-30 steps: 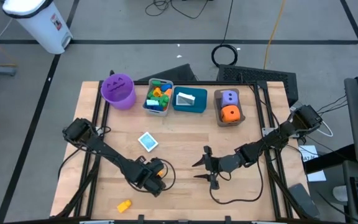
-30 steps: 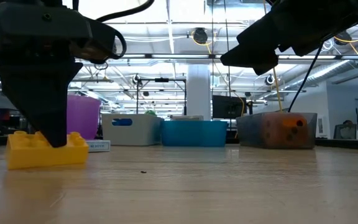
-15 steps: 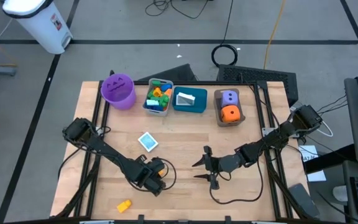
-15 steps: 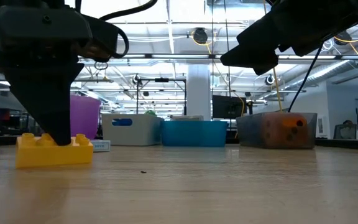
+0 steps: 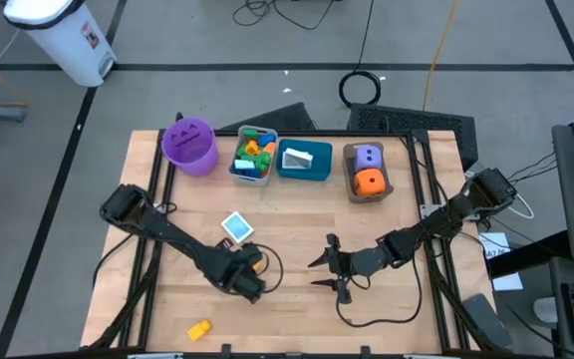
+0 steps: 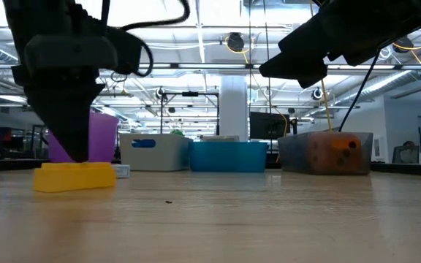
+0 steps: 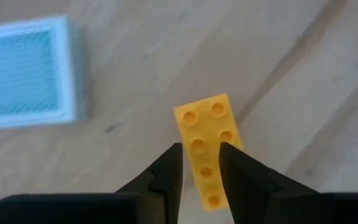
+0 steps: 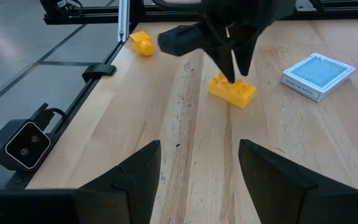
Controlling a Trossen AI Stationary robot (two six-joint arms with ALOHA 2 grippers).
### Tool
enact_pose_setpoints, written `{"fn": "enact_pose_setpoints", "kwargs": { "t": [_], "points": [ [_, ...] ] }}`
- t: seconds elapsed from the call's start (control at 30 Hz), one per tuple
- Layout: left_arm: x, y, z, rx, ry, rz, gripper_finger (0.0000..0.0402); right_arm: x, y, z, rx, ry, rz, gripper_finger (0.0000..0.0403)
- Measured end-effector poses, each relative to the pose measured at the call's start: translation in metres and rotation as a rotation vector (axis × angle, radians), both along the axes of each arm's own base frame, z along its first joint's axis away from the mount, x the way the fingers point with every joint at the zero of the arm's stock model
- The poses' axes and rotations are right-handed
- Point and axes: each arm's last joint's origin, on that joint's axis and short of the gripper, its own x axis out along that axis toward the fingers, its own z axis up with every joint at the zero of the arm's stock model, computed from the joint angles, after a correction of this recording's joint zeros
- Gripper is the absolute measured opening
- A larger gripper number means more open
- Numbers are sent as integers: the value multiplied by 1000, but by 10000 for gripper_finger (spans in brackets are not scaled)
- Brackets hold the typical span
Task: Pick & Place Toys
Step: Put the yellow game piece into the gray bin
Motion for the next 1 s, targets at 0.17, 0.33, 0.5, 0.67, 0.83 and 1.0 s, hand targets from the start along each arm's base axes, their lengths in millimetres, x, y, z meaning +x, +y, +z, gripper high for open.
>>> {"fn": "enact_pose_setpoints", "kwargs": {
  "t": [0.17,0.33,0.5,0.67,0.83,1.0],
  "points": [
    [3,5,1,-7,7,-7,110,0,0,0,0,0,-1,208],
    [5,10,1,-7,6,-2,95,0,0,0,0,0,0,208],
    [8,15,2,-3,10,-18,76,0,0,0,0,0,-1,208],
    [11,25,3,3,22,10,76,0,0,0,0,0,0,208],
    [13,32,3,6,30,32,106,0,0,0,0,0,0,208],
    [12,39,3,-59,90,51,159,0,0,0,0,0,0,208]
  ]
}}
